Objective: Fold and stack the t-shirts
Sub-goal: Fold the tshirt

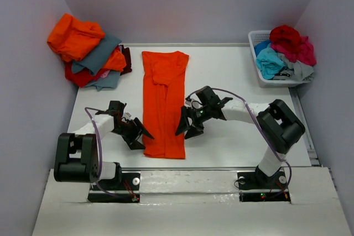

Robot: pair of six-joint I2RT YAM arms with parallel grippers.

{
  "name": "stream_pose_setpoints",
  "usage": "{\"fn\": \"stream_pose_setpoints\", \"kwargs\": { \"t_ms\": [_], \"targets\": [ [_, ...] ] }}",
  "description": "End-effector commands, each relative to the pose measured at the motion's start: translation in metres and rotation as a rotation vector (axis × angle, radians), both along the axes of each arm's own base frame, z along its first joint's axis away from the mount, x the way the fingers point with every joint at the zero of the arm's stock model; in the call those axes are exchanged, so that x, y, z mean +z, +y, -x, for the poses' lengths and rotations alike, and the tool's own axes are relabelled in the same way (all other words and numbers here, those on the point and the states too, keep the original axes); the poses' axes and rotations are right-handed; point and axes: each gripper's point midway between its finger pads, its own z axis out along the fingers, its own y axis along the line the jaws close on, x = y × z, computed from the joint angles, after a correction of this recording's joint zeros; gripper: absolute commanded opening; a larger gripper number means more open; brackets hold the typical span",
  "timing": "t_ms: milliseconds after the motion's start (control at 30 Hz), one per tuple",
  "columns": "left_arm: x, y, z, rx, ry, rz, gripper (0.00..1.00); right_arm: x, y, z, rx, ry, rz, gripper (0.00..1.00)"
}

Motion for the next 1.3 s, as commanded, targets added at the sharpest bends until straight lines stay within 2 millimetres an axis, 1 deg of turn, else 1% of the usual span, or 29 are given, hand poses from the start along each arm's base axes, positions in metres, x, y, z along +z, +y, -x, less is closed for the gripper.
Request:
{"fn": "stream_pose_setpoints", "kwargs": {
  "t_ms": [0,33,100,133,233,400,533,567,600,633,667,700,767,800,833,900,933,1067,1100,1167,1200,1233,1267],
  "targets": [
    [0.011,-0.004,-0.004,0.009,-0.024,0.035,0.65,-0.014,-0.004,0.011,0.034,0.038,0.03,0.75],
    [0.011,-0.004,-0.004,0.01,-0.026,0.035,0.61,-0.017,-0.005,0.012,0.036,0.047,0.037,0.74],
    [0.011,-0.005,-0.004,0.012,-0.027,0.04,0.55,-0.016,-0.004,0.012,0.039,0.049,0.031,0.74],
    [0.012,-0.005,-0.004,0.012,-0.029,0.04,0.55,-0.016,-0.004,0.012,0.039,0.05,0.03,0.74],
    [0.011,-0.003,-0.001,0.011,-0.017,0.031,0.47,-0.015,-0.004,0.012,0.044,0.058,0.037,0.74],
    [0.007,-0.001,0.011,0.007,0.028,0.017,0.52,-0.011,-0.005,0.014,0.045,0.087,0.057,0.74],
    [0.002,0.001,0.019,-0.009,0.044,0.007,0.59,-0.017,-0.013,0.016,0.024,0.118,0.141,0.74],
    [0.001,0.001,0.02,-0.014,0.043,0.005,0.6,-0.017,-0.014,0.014,0.009,0.112,0.157,0.73],
    [0.001,0.004,0.019,-0.018,0.039,-0.015,0.6,-0.024,-0.017,0.008,-0.026,0.063,0.214,0.73],
    [0.001,0.007,0.016,-0.031,0.023,-0.034,0.6,-0.017,-0.019,0.002,-0.046,0.02,0.23,0.73],
    [0.006,0.008,0.01,-0.038,0.003,-0.049,0.61,-0.016,-0.021,-0.003,-0.057,-0.007,0.249,0.74],
    [0.006,0.012,0.006,-0.041,-0.011,-0.078,0.61,-0.02,-0.025,-0.011,-0.083,-0.044,0.3,0.74],
    [0.008,0.017,-0.001,-0.053,-0.039,-0.109,0.61,-0.023,-0.029,-0.019,-0.093,-0.053,0.367,0.74],
    [0.01,0.022,-0.007,-0.052,-0.059,-0.144,0.61,-0.026,-0.031,-0.023,-0.103,-0.06,0.39,0.74],
    [0.011,0.024,-0.009,-0.055,-0.066,-0.162,0.61,-0.029,-0.034,-0.021,-0.112,-0.038,0.422,0.74],
    [0.013,0.03,-0.014,-0.067,-0.085,-0.2,0.61,-0.034,-0.034,-0.023,-0.118,-0.017,0.451,0.73],
    [0.015,0.038,-0.02,-0.065,-0.098,-0.25,0.62,-0.038,-0.04,-0.021,-0.131,0.006,0.494,0.73],
    [0.023,0.051,-0.031,-0.065,-0.144,-0.334,0.62,-0.044,-0.045,-0.02,-0.138,0.016,0.567,0.73],
    [0.026,0.056,-0.037,-0.065,-0.166,-0.366,0.62,-0.048,-0.045,-0.022,-0.128,0.022,0.582,0.73],
    [0.028,0.058,-0.044,-0.076,-0.186,-0.377,0.64,-0.052,-0.047,-0.02,-0.118,0.037,0.607,0.73],
    [0.028,0.058,-0.047,-0.119,-0.2,-0.403,0.64,-0.054,-0.048,-0.022,-0.116,0.012,0.633,0.73],
    [0.027,0.061,-0.047,-0.135,-0.19,-0.422,0.64,-0.058,-0.053,-0.017,-0.092,0.006,0.676,0.73],
    [0.026,0.061,-0.046,-0.164,-0.186,-0.434,0.64,-0.059,-0.056,-0.018,-0.09,-0.003,0.695,0.73]
  ]
}}
